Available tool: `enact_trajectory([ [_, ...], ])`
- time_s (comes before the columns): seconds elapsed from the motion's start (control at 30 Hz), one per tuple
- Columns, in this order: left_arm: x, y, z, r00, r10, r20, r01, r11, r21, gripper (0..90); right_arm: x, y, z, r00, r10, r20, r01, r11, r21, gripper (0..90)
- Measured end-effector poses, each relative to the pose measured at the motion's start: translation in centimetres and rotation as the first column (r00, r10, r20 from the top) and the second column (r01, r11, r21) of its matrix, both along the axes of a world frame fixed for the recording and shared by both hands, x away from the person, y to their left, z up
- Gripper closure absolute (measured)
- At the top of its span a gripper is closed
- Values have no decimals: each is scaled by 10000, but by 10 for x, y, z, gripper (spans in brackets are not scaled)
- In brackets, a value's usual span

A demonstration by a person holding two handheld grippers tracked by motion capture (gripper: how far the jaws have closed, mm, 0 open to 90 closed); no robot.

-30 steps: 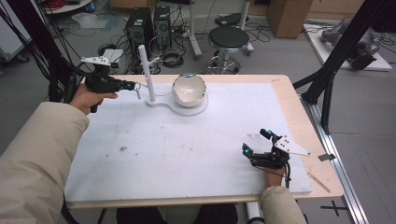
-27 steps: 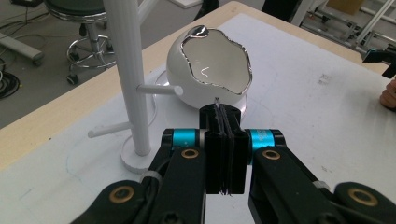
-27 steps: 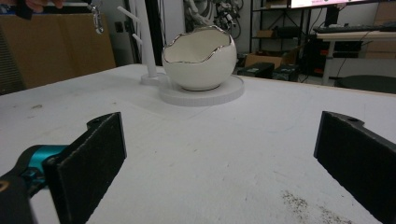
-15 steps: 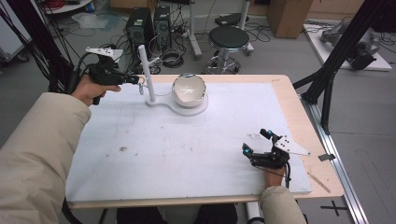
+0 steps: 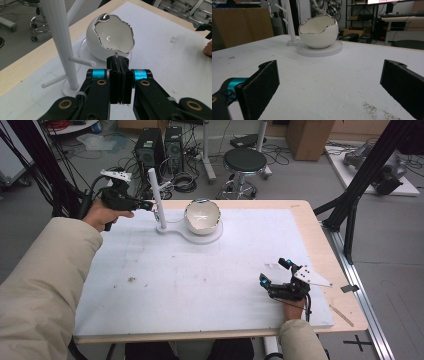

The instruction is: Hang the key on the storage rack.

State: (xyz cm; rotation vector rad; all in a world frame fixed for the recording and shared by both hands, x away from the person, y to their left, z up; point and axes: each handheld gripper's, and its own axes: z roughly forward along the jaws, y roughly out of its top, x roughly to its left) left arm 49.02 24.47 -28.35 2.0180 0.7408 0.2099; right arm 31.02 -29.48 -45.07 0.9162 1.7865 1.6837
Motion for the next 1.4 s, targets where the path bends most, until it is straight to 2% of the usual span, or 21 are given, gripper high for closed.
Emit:
enact_trajectory([
  [0.33, 5, -1, -6, 9991, 416, -81, -415, 9990, 194, 884, -1, 0, 0, 10000, 26, -68, -26, 10000, -14, 13],
  [0.97, 8, -1, -8, 9973, 735, -20, -734, 9966, 362, 884, -1, 0, 0, 10000, 36, -73, -37, 10000, -26, 13],
  [1.2, 9, 1, -9, 9952, 983, -41, -981, 9948, 271, 884, -1, 0, 0, 10000, 35, -75, -35, 10000, -12, 13],
  [1.4, 11, 2, -11, 9955, 943, -87, -941, 9953, 220, 883, -1, 0, 0, 10000, 24, -60, -25, 10000, -20, 13],
])
